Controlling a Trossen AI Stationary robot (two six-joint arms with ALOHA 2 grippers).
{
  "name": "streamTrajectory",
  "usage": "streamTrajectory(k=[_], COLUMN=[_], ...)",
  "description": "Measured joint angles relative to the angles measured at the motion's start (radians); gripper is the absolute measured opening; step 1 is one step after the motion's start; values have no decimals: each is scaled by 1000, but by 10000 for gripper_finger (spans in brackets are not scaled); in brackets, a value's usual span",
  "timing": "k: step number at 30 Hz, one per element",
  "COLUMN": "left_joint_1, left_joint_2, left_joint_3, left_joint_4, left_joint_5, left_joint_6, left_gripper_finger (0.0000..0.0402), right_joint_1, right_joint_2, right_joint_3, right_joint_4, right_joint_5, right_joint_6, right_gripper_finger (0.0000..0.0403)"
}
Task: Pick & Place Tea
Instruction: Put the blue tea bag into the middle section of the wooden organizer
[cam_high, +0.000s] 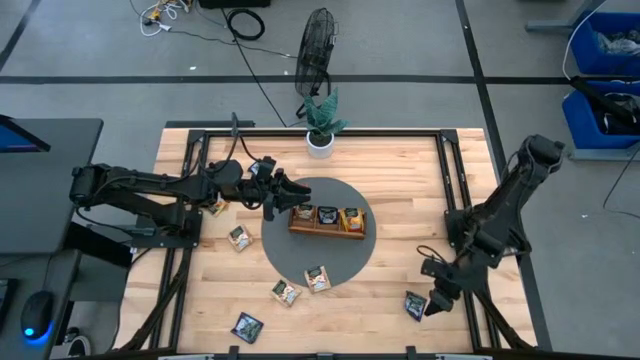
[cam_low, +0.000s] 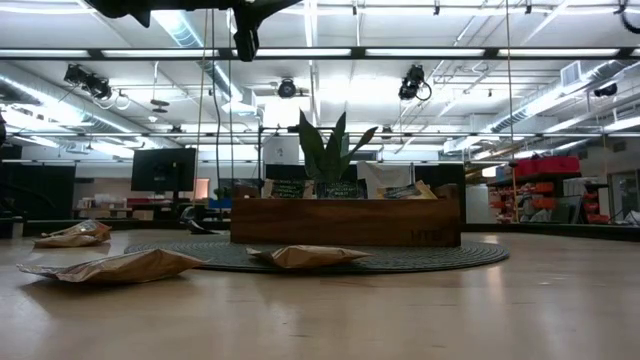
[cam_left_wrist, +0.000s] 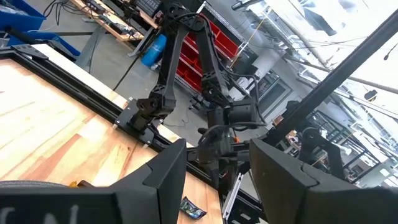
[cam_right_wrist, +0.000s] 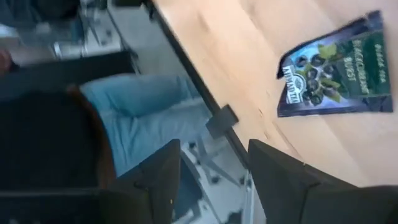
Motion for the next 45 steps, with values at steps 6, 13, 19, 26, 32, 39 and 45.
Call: streamTrajectory(k=[6, 13, 19, 26, 32, 39, 45], left_joint_1=[0, 0, 0, 0, 0, 0, 0], left_joint_2=[0, 0, 0, 0, 0, 0, 0], left_joint_3=[0, 0, 0, 0, 0, 0, 0], left_joint_4=[0, 2, 3, 3, 3, 1, 0], left_joint_5=[0, 0, 0, 0, 0, 0, 0], left_joint_6=[0, -1, -44, -52, -55, -79, -79], left_gripper_finger=[181, 181, 181, 181, 181, 181, 181], right_joint_1=[138, 215, 215, 238, 228, 218, 200], right_joint_2=[70, 260, 408, 524, 549, 549, 549], right_joint_3=[0, -1, 51, 86, 89, 89, 88], right_joint_4=[7, 156, 173, 175, 148, 100, 50], right_joint_5=[279, 323, 354, 363, 405, 477, 484], right_joint_6=[358, 528, 531, 527, 523, 518, 508], right_gripper_finger=[197, 197, 197, 197, 197, 186, 114])
